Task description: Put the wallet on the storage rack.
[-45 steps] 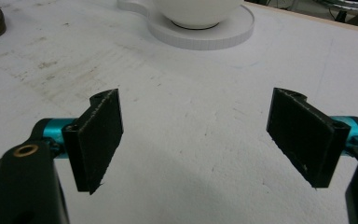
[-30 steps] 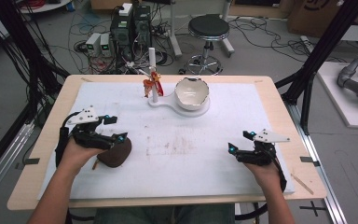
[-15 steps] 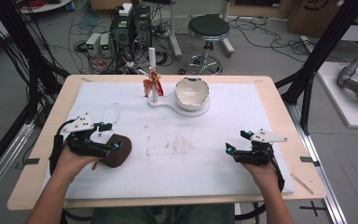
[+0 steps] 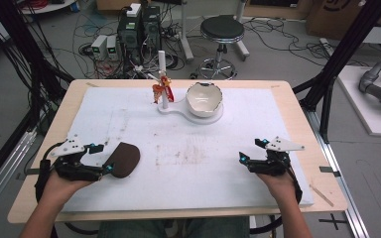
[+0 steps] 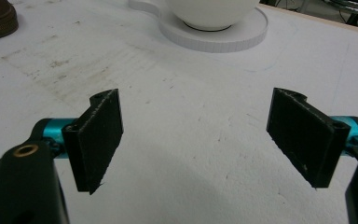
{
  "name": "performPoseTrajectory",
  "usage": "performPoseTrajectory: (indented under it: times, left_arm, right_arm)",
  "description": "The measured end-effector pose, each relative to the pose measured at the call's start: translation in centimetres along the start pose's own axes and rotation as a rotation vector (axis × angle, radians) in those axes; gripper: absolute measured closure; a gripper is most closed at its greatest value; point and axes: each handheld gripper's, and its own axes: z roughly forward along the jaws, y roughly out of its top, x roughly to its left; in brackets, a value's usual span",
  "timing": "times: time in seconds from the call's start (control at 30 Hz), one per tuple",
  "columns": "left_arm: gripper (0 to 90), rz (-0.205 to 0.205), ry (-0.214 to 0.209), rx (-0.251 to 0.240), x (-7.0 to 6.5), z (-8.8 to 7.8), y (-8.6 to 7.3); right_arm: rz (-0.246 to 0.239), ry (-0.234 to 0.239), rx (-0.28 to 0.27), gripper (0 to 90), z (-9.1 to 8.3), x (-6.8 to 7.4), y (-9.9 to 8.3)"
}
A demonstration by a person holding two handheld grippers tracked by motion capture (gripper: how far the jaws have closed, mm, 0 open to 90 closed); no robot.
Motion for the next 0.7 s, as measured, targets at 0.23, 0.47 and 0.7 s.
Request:
performPoseTrajectory:
  times: [0.23, 0.47, 0.7]
  left_arm:
    - [19.9, 0.003, -0.021, 0.048, 0.1, -0.1, -1.4]
    - [19.9, 0.0, -0.024, 0.092, 0.1, -0.2, -3.0]
    - [21.1, -0.022, 0.02, 0.128, 0.8, -0.2, -4.2]
  right_arm:
    - [0.005, -0.001, 0.003, 18.6, 0.0, 0.0, -0.1]
    - [-0.003, -0.003, 0.009, 18.6, 0.2, 0.0, -0.1]
    - [-0.008, -0.002, 0.013, 18.6, 0.2, 0.1, -0.1]
